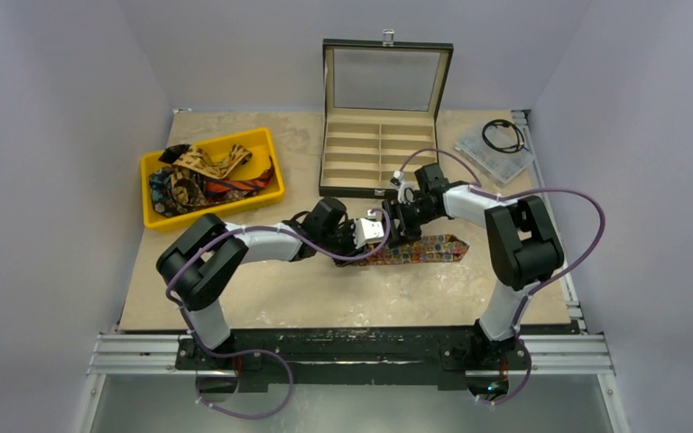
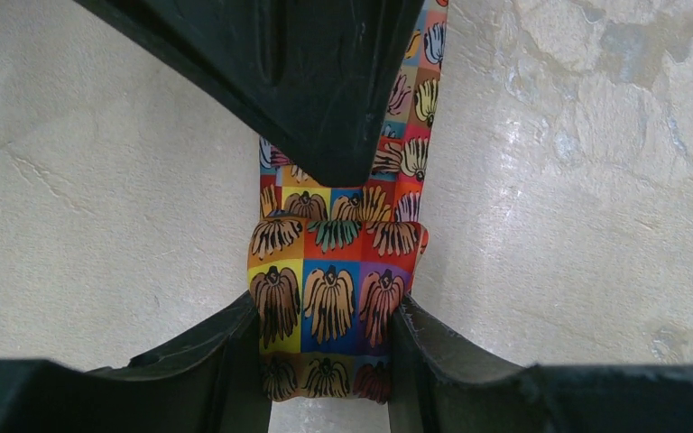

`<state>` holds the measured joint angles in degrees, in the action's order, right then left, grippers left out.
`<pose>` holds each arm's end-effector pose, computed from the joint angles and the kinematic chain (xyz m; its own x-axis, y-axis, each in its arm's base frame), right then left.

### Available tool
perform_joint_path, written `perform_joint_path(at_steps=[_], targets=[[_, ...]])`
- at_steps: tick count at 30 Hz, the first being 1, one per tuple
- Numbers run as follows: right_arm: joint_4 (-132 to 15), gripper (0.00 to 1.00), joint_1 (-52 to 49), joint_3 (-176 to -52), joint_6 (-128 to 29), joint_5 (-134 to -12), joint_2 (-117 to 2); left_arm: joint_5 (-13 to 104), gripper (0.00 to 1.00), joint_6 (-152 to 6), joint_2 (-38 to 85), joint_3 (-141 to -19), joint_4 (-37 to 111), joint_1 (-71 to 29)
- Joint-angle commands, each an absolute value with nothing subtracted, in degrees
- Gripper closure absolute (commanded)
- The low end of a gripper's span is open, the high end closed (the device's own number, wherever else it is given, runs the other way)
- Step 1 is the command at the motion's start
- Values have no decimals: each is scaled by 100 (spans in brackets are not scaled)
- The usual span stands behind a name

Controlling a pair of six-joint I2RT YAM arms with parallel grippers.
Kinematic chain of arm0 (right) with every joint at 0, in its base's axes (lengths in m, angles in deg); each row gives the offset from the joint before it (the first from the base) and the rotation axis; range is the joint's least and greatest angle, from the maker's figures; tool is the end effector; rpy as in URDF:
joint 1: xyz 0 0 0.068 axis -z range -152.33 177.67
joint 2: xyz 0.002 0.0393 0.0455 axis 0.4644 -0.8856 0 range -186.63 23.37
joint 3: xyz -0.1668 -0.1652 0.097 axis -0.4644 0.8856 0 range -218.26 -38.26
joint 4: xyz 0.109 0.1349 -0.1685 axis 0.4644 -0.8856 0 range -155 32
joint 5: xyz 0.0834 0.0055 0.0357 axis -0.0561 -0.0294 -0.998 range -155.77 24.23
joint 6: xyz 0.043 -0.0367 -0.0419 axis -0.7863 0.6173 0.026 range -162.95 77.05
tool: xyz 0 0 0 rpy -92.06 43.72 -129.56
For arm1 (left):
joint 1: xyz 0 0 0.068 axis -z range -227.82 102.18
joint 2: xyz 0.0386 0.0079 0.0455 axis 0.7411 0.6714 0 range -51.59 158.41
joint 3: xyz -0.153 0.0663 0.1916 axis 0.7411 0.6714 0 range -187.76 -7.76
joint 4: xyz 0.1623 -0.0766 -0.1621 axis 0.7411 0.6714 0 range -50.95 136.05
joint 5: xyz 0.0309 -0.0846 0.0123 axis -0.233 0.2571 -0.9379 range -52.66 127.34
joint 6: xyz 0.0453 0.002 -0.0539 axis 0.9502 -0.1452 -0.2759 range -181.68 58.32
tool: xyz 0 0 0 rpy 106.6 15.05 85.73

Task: Roll the ties
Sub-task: Roll the tie at the center of the board.

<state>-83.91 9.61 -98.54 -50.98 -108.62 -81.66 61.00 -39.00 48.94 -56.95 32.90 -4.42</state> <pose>0.2951 0.1375 0.1250 -0.9500 -0.2021 -0.2383 -0.3118 0.6618 0.6817 0.2317 -0.2510 0.1265 -0.1537 0.6314 -0.7601 0.9690 0.2468 0.0091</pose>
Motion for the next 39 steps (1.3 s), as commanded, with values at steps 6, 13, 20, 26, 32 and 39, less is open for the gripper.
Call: perform_joint_path(at_steps=[6,13,20,26,32,39], targets=[[-7304,42,577,-9489,-6161,-11441,-7776,5773,88,-3751,5097,-5692,3895,-405],[-6871,58,534,-9596,-6472,-11489,-8202,5745,87,-3747,5123,-5694,3896,-405],[-7697,100,569,-9542,-5594,-10886,-8335,6030,70,-3848,5025,-5631,3808,-442],[-8094,100,600,-9603,-5135,-9966,-8618,6902,46,-4487,4525,-5181,2330,-717],[-8317,100,601,-9759,-4942,-9264,-8791,7171,29,-4867,4335,-4821,1036,-832],[-8386,100,597,-9841,-4899,-8930,-8910,7472,28,-4778,4707,-4646,575,-806]])
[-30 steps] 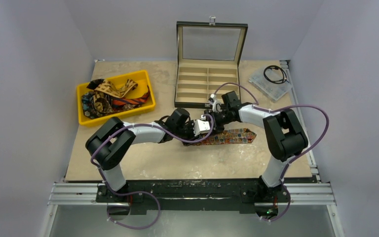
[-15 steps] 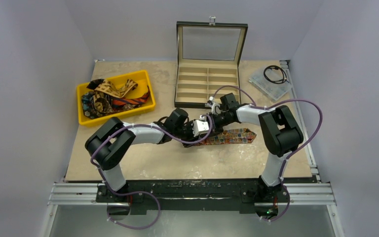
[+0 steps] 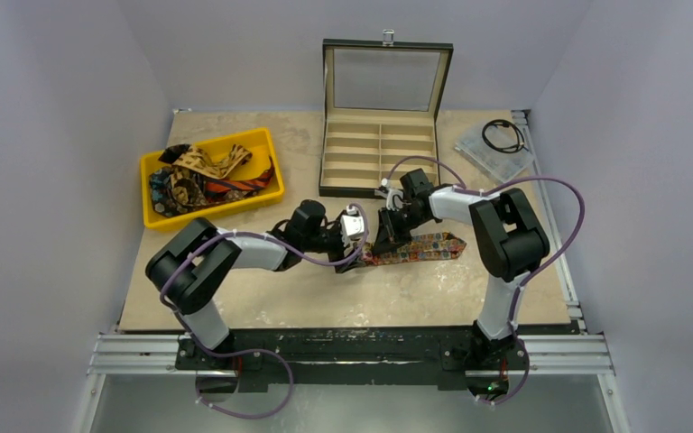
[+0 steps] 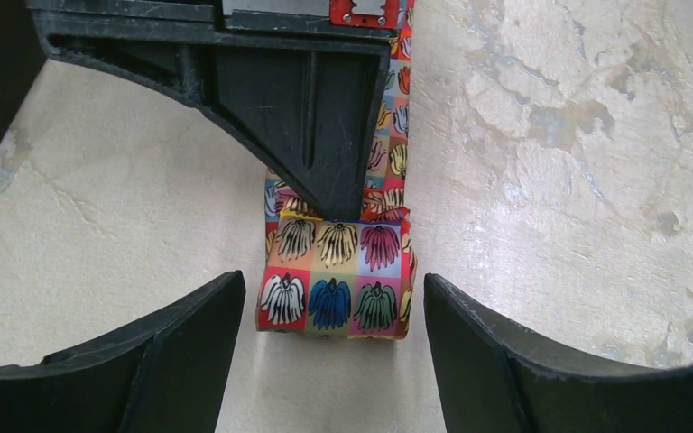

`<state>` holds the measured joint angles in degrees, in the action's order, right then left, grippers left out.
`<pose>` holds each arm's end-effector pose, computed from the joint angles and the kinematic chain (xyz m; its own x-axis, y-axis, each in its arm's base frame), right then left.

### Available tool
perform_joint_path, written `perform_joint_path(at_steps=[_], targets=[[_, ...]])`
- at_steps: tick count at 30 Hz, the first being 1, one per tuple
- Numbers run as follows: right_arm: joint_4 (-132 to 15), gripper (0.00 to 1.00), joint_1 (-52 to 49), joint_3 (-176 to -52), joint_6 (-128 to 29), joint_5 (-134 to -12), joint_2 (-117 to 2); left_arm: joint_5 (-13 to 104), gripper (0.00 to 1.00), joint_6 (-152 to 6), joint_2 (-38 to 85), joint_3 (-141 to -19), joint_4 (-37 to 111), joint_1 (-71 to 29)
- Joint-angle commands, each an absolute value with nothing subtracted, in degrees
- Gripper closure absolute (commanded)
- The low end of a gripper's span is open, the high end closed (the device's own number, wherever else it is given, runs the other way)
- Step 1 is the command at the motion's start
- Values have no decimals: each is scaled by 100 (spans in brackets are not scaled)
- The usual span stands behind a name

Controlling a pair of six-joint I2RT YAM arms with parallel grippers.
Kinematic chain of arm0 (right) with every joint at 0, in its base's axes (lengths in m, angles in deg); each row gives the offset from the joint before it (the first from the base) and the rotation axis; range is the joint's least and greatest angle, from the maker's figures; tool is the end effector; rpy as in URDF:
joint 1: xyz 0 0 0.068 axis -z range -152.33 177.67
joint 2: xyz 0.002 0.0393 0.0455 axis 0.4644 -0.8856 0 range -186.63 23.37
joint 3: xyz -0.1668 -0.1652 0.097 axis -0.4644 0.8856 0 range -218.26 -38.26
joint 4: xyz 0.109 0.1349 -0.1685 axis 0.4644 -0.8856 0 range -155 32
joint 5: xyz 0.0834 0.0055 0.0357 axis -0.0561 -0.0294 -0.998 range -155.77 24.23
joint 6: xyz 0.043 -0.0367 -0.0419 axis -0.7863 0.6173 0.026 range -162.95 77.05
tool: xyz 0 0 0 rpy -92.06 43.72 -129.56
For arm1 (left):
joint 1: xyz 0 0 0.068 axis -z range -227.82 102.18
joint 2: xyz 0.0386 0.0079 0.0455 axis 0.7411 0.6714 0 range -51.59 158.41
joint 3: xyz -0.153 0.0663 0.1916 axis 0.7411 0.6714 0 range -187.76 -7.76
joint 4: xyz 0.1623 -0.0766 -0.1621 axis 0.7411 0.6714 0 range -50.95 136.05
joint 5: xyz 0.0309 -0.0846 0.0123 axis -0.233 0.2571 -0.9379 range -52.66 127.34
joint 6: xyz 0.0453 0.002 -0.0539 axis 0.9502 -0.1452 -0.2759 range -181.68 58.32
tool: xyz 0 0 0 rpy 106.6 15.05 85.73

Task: Roll the ties
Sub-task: Roll the tie at the center of the board.

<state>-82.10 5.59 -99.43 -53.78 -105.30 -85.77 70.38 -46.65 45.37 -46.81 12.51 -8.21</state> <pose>0.2930 0.1585 0.1057 -0.9545 -0.2308 -0.1886 -0.2974 0.6968 0.6527 0.2294 -0.2307 0.1346 -0.1557 0.4110 -0.8982 0.9665 0.2510 -0.0527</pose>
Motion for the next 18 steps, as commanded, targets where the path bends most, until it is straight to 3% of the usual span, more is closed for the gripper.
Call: perform_joint_path(at_steps=[1,6,15,18], targets=[[-8366,100,601,-9822,-4899,-8920,-8913,7482,29,-4823,4763,-4676,560,-776],[-8306,100,600,-9836,-4889,-8991,-8922,7396,39,-5033,5100,-4785,335,-663],[-8111,100,572,-9941,-4809,-9554,-8699,6417,71,-4656,5219,-4942,1055,-388],[-8258,89,587,-10180,-4739,-9855,-8569,6091,79,-4331,5067,-4873,1746,-390]])
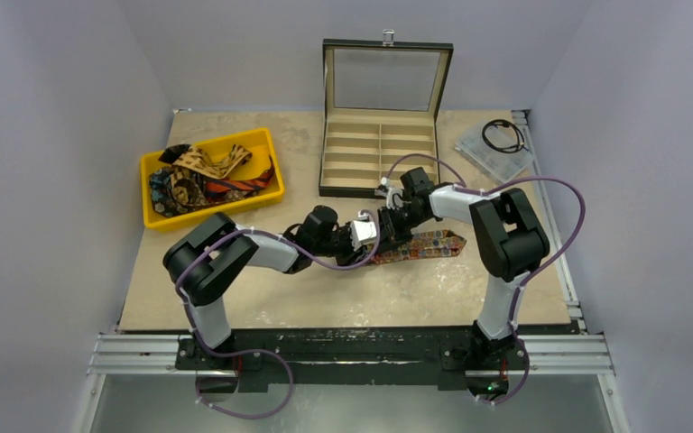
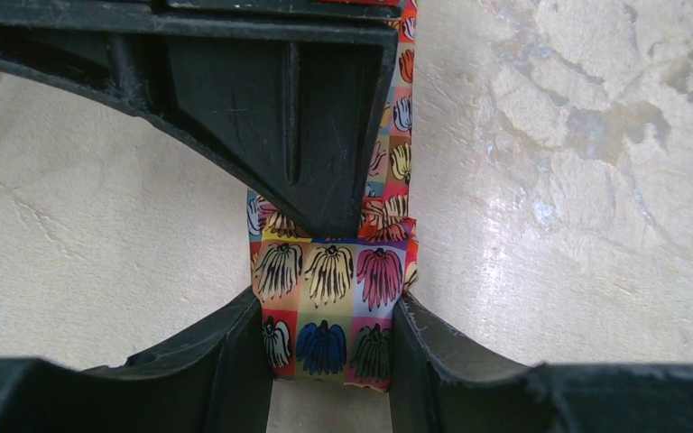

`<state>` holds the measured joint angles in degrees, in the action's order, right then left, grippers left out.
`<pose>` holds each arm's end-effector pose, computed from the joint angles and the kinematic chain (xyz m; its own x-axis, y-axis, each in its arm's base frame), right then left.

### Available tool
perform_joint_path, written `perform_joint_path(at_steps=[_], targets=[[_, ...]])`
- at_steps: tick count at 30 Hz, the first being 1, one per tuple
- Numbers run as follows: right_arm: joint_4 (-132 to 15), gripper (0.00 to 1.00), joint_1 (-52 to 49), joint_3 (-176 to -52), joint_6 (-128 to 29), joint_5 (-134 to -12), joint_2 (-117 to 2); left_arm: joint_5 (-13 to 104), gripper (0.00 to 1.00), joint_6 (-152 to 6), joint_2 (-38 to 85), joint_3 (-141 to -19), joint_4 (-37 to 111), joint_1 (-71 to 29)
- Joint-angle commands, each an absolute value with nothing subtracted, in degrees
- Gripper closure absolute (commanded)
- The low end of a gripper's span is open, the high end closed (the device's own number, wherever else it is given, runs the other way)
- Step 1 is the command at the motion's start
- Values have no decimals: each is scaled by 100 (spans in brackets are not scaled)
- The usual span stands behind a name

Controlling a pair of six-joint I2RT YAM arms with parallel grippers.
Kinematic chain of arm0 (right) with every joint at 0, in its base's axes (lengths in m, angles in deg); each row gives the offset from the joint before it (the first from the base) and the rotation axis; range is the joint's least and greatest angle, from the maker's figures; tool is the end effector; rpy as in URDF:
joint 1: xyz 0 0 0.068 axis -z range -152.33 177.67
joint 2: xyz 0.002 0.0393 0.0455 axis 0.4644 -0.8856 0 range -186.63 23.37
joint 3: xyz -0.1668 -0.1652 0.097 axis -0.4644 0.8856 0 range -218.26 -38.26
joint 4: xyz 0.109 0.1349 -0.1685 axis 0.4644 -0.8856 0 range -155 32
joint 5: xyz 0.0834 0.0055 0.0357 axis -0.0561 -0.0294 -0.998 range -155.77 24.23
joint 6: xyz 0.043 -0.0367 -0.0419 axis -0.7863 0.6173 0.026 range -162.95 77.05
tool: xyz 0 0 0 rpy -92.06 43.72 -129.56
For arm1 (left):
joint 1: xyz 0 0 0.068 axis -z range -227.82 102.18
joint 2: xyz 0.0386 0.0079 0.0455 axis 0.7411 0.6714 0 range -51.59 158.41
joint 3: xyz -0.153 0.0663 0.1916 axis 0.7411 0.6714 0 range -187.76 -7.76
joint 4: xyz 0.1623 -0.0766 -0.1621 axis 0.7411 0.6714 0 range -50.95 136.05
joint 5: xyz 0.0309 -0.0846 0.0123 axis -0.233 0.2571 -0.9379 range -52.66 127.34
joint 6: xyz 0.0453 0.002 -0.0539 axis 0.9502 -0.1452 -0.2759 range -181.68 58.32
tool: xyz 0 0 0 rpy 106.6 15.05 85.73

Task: Roll the ties
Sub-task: Roll the tie at the center of the board.

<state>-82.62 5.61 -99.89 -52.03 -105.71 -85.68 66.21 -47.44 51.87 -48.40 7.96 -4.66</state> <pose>0.2937 0.1590 0.1080 -0.9450 -0.2524 -0.2081 -0.3264 0.6846 0.6518 0.2278 -0.2519 0.1140 -0.1508 0.4367 -0.8869 0.9653 0.2584 -0.0369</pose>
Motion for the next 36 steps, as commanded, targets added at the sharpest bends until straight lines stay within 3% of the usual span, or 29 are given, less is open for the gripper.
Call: perform_joint_path(at_steps=[1,7,14,18,24,27,33,36], targets=[[-8318,83,592,-10234,-4697,-9922,-8470,6008,80,-4243,5024,-4850,1939,-391],[-8628,58,604,-10276,-4788,-10547,-7817,5699,84,-4220,5093,-5142,2683,-361],[-8229,47,544,-9971,-5458,-11142,-7685,5691,84,-4131,5106,-5258,2868,-352],[-8132,54,445,-10006,-5550,-11114,-7935,5707,84,-4111,5091,-5287,2903,-352],[-8216,86,443,-10130,-5300,-10834,-8316,5790,81,-4074,5059,-5321,2947,-352],[-8339,100,462,-10179,-5178,-10719,-8425,5863,75,-4094,5007,-5337,2892,-363],[-8481,100,624,-10061,-4911,-9986,-8593,6703,53,-4456,4861,-5389,2367,-583],[-8493,100,656,-10032,-4790,-9553,-8705,6970,47,-4681,4774,-5290,1877,-616]])
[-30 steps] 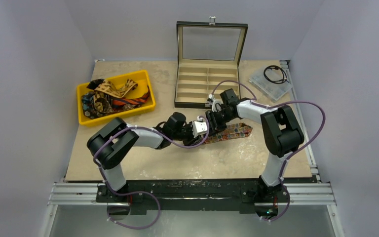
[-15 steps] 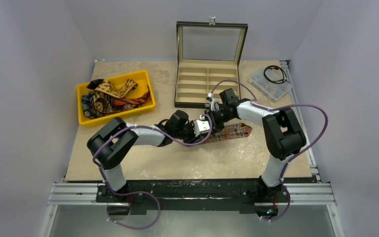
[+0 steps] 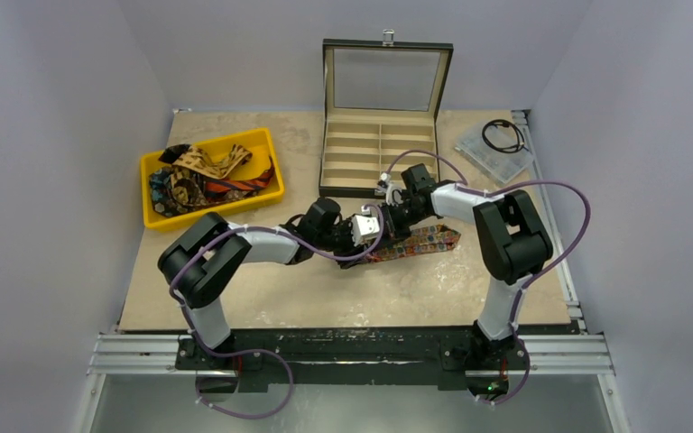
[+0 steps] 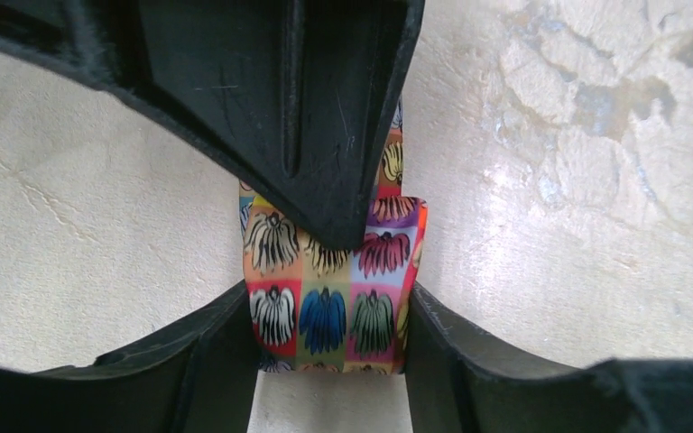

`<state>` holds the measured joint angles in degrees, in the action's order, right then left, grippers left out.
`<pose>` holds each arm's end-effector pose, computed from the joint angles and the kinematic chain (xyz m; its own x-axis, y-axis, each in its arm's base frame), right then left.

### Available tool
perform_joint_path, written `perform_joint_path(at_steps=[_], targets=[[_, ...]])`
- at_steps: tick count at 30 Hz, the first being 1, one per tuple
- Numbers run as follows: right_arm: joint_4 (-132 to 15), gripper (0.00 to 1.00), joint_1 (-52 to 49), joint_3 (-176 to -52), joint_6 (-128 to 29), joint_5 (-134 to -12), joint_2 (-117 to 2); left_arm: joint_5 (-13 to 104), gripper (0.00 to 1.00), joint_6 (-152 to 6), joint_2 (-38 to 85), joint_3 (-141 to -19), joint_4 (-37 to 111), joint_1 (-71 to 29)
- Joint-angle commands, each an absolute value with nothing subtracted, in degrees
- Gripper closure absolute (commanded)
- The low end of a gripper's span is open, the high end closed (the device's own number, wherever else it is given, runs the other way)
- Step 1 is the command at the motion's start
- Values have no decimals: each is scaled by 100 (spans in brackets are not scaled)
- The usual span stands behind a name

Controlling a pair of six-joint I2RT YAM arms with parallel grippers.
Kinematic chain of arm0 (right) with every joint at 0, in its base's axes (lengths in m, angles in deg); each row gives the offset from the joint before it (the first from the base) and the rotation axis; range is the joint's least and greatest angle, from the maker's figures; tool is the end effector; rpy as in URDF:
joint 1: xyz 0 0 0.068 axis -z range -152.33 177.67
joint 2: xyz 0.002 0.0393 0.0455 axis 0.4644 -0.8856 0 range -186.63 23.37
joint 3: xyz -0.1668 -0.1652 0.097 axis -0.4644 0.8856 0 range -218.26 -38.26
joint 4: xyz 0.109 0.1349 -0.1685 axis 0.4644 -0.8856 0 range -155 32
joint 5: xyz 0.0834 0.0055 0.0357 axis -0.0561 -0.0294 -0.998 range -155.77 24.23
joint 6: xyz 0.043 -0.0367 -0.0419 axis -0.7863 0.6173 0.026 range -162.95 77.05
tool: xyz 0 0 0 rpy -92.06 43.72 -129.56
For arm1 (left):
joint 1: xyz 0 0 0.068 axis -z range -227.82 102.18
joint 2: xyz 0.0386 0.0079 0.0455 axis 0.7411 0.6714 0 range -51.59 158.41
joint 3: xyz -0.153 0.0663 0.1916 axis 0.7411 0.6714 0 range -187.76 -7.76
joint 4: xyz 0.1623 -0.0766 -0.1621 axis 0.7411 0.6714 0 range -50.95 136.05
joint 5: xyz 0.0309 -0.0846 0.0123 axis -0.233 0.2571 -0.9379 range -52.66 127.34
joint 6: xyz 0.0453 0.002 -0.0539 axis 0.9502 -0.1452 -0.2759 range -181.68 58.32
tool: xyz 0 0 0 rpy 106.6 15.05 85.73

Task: Roll the ties
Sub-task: Roll the tie at the center of the board.

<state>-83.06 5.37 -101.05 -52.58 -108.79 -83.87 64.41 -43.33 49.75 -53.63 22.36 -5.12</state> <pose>0.2950 0.1635 0.1243 -0.9378 -0.2525 -0.2382 -0.3464 0.6370 0.6887 0.2336 -0.2514 0.1242 -0.1647 0.5334 -0.8297 0.9655 0.2591 -0.0251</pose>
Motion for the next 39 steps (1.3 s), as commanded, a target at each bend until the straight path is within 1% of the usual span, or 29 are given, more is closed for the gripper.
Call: perform_joint_path(at_steps=[1,8,11,17,21,26,29,32,36,37,39], targets=[[-8498,100,663,-10024,-4759,-9434,-8736,7003,44,-4743,4750,-5239,1706,-620],[-8446,100,658,-10013,-4667,-8935,-8869,7065,32,-4897,4899,-5172,1062,-616],[-8410,100,659,-10027,-4654,-8856,-8948,7053,30,-4870,5058,-5234,954,-604],[-8331,100,651,-10015,-4720,-8799,-9077,6749,30,-4983,5366,-5462,888,-491],[-8247,100,649,-9923,-4758,-8812,-9043,6557,33,-5336,5571,-5609,817,-387],[-8180,100,623,-9848,-4877,-8901,-9027,6429,39,-5947,5713,-5635,408,-313],[-8152,100,580,-9819,-4968,-8996,-9016,6414,45,-5967,5842,-5693,390,-265],[-8169,100,530,-9808,-5002,-9201,-8944,6236,58,-5684,5867,-5694,595,-215],[-8215,100,535,-9778,-5008,-9731,-8679,5867,75,-5065,5692,-5580,1289,-188],[-8288,100,540,-9803,-4974,-9820,-8598,5798,78,-4895,5635,-5526,1489,-191],[-8497,93,558,-9845,-4867,-9992,-8402,5690,79,-4614,5510,-5404,1898,-193]])
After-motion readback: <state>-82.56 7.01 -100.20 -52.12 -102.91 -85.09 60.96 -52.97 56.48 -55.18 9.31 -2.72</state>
